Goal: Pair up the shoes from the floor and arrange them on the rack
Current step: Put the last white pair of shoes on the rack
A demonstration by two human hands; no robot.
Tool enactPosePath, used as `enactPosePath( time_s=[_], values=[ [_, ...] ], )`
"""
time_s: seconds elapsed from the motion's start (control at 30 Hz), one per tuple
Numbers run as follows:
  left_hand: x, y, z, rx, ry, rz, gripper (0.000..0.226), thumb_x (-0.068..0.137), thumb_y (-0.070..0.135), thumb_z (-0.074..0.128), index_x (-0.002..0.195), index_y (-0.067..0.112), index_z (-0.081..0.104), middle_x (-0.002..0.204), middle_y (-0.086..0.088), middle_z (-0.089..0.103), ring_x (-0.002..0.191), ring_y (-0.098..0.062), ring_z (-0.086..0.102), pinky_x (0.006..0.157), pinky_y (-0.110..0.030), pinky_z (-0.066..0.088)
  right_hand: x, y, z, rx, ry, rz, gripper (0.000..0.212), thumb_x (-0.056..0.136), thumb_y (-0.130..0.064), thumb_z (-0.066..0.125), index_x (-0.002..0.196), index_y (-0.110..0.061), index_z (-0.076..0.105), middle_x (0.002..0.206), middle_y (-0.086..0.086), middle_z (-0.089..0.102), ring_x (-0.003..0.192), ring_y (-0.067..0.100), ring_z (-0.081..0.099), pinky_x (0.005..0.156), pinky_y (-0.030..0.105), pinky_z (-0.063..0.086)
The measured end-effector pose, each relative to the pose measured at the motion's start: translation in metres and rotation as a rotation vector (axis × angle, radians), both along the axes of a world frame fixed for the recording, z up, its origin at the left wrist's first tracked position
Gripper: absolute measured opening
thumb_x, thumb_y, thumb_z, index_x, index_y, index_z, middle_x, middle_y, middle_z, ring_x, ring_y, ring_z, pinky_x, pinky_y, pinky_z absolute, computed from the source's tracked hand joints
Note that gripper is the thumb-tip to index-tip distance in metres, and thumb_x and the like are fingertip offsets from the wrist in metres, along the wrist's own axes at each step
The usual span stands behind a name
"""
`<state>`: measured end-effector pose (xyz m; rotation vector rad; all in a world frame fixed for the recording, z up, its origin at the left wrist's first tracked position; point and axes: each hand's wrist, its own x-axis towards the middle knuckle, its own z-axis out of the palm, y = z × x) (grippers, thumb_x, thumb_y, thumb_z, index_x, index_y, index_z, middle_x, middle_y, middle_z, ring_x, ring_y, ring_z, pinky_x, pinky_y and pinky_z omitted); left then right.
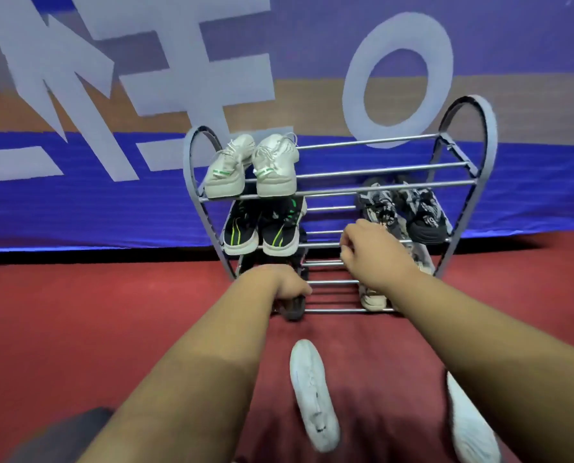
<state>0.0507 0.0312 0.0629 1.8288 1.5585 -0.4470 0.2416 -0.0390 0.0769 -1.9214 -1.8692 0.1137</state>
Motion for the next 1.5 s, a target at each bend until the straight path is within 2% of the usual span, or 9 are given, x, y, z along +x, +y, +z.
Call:
enactPosePath(
  time_s=[0.1, 0.2, 0.27, 0.37, 0.53, 0.9, 1.07, 1.17, 1.5],
  values=[
    [0.031, -0.029, -0.060, -0.058, 0.014, -0.033, 0.042, 0.099, 0.040, 0.057, 0.107, 0.003, 0.074, 0.091, -0.017, 0.074, 0.073, -0.030, 0.069, 0.069, -0.034, 0.054, 0.026, -0.024, -0.058, -0.047, 0.171, -0.098, 0.009, 0.091, -0.019, 0.062, 0.084, -0.022, 0.063, 0.085, -0.004, 0.058, 0.086, 0.026, 0.061, 0.077, 0.040, 0.050],
    [0.041, -0.067, -0.153, -0.054, 0.141, -0.073, 0.058, 0.107, 0.047, 0.047, 0.141, 0.003, 0.062, 0.137, -0.016, 0.065, 0.124, -0.033, 0.065, 0.100, -0.036, 0.051, 0.054, -0.067, -0.147, -0.206, 0.235, -0.226, 0.007, 0.091, -0.023, 0.060, 0.084, -0.022, 0.063, 0.084, -0.003, 0.061, 0.082, 0.026, 0.063, 0.074, 0.039, 0.051],
    [0.030, -0.097, -0.221, -0.109, 0.231, 0.017, 0.075, 0.100, 0.068, 0.047, 0.145, 0.009, 0.059, 0.146, -0.011, 0.061, 0.132, -0.031, 0.059, 0.106, -0.034, 0.045, 0.074, -0.107, -0.213, -0.341, 0.171, -0.340, 0.014, 0.089, -0.029, 0.057, 0.088, -0.017, 0.064, 0.091, 0.008, 0.062, 0.089, 0.036, 0.063, 0.080, 0.044, 0.053],
    [0.009, -0.142, -0.281, -0.113, 0.185, 0.268, 0.093, 0.085, 0.071, 0.066, 0.148, 0.006, 0.051, 0.144, -0.014, 0.058, 0.129, -0.032, 0.060, 0.102, -0.037, 0.048, 0.093, -0.167, -0.282, -0.697, 0.018, -0.620, 0.055, 0.088, -0.052, 0.067, 0.123, -0.010, 0.059, 0.125, 0.018, 0.056, 0.115, 0.042, 0.057, 0.099, 0.047, 0.049],
    [0.001, -0.185, -0.312, -0.059, 0.163, 0.181, 0.125, 0.093, 0.066, 0.061, 0.160, -0.006, -0.016, 0.159, -0.021, 0.017, 0.137, -0.039, 0.051, 0.109, -0.044, 0.047, 0.113, -0.193, -0.322, -1.033, 0.191, -0.956, 0.121, 0.067, -0.074, 0.082, 0.152, -0.006, 0.028, 0.148, 0.019, 0.048, 0.139, 0.037, 0.049, 0.111, 0.043, 0.043],
    [0.007, -0.185, -0.321, 0.077, 0.063, 0.194, 0.093, 0.088, 0.042, 0.071, 0.152, -0.003, 0.020, 0.136, -0.019, 0.037, 0.099, -0.037, 0.067, 0.084, -0.038, 0.059, 0.112, -0.189, -0.333, -0.802, 0.121, -0.793, 0.105, 0.072, -0.045, 0.091, 0.149, -0.009, 0.029, 0.133, 0.016, 0.043, 0.122, 0.044, 0.054, 0.102, 0.050, 0.045],
    [0.011, -0.181, -0.325, 0.127, 0.044, 0.198, 0.098, 0.085, 0.044, 0.071, 0.154, 0.000, 0.018, 0.141, -0.018, 0.040, 0.109, -0.041, 0.063, 0.090, -0.046, 0.057, 0.095, -0.185, -0.331, -0.540, -0.071, -0.437, 0.092, 0.075, -0.041, 0.079, 0.156, -0.024, 0.039, 0.132, 0.006, 0.051, 0.109, 0.039, 0.052, 0.090, 0.047, 0.045],
    [0.012, -0.175, -0.327, 0.142, 0.014, 0.223, 0.100, 0.085, 0.045, 0.072, 0.156, 0.002, 0.016, 0.144, -0.017, 0.042, 0.117, -0.042, 0.059, 0.097, -0.049, 0.054, 0.080, -0.173, -0.329, -0.441, 0.179, -0.289, 0.078, 0.080, -0.032, 0.073, 0.152, -0.021, 0.045, 0.134, 0.005, 0.051, 0.110, 0.038, 0.057, 0.095, 0.047, 0.049],
    [0.026, -0.170, -0.326, 0.067, 0.114, 0.277, 0.133, 0.085, 0.065, 0.073, 0.162, -0.003, -0.012, 0.163, -0.017, 0.029, 0.142, -0.038, 0.045, 0.110, -0.048, 0.044, 0.050, -0.166, -0.346, -0.838, 0.428, -0.637, 0.091, 0.076, -0.067, 0.078, 0.131, -0.008, 0.036, 0.134, 0.016, 0.055, 0.124, 0.040, 0.058, 0.104, 0.048, 0.048]
  ],
)
